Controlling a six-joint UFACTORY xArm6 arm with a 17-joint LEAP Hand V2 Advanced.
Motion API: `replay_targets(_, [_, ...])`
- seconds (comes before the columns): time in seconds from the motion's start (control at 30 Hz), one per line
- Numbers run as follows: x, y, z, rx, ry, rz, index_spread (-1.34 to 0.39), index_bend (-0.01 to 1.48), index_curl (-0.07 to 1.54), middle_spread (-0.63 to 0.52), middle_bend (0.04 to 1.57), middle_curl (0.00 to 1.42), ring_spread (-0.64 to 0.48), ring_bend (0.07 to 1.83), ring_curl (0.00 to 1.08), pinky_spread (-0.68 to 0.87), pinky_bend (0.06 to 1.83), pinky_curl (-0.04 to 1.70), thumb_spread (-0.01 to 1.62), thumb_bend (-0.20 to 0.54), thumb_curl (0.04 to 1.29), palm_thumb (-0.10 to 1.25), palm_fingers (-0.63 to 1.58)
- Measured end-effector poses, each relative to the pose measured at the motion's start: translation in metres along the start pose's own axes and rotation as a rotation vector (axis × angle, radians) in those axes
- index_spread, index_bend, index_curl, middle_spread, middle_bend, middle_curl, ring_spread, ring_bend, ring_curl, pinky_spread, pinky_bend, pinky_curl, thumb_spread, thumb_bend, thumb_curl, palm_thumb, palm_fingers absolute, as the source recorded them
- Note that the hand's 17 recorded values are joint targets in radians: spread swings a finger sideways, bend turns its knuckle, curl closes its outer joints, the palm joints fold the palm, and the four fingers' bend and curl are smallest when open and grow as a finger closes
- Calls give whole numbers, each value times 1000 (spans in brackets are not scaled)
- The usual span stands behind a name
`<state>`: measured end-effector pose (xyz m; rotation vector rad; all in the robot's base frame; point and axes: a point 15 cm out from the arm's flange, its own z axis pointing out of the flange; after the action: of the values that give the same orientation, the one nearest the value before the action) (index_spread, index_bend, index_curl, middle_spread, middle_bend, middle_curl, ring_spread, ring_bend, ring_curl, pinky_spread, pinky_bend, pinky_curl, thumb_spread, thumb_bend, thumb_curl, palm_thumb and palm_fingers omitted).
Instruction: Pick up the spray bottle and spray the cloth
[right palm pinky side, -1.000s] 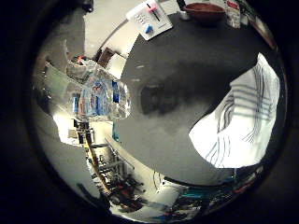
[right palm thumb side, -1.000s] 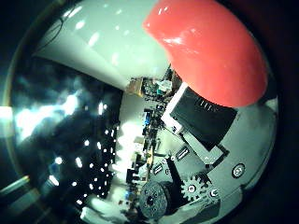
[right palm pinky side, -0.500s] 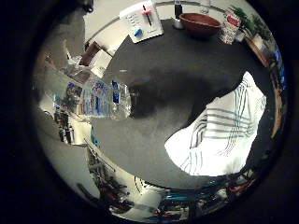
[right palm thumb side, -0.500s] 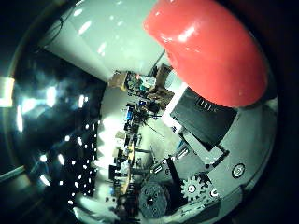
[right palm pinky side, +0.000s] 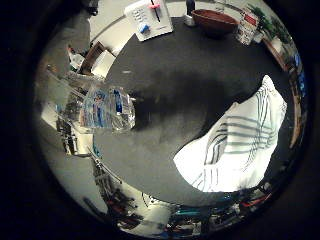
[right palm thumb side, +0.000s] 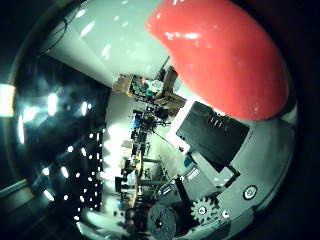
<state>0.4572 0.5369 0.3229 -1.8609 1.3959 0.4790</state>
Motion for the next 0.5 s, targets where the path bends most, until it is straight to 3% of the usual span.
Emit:
replay_targets(0.07, [3, 3, -1, -21, 9, -8, -514, 498, 560, -305, 834, 497, -286, 1208, 422, -446, 1074, 451, 704, -42, 766, 708, 822])
replay_targets(0.3, [1, 5, -5, -47, 16, -25, -519, 444, 550, -227, 646, 429, -117, 1053, 326, -1, 1175, 448, 905, -35, 647, 605, 619])
replay_targets(0.5, [-4, 9, -5, -60, 14, -36, -469, 383, 513, -127, 511, 387, 12, 1008, 282, 194, 1295, 450, 979, -33, 580, 512, 494])
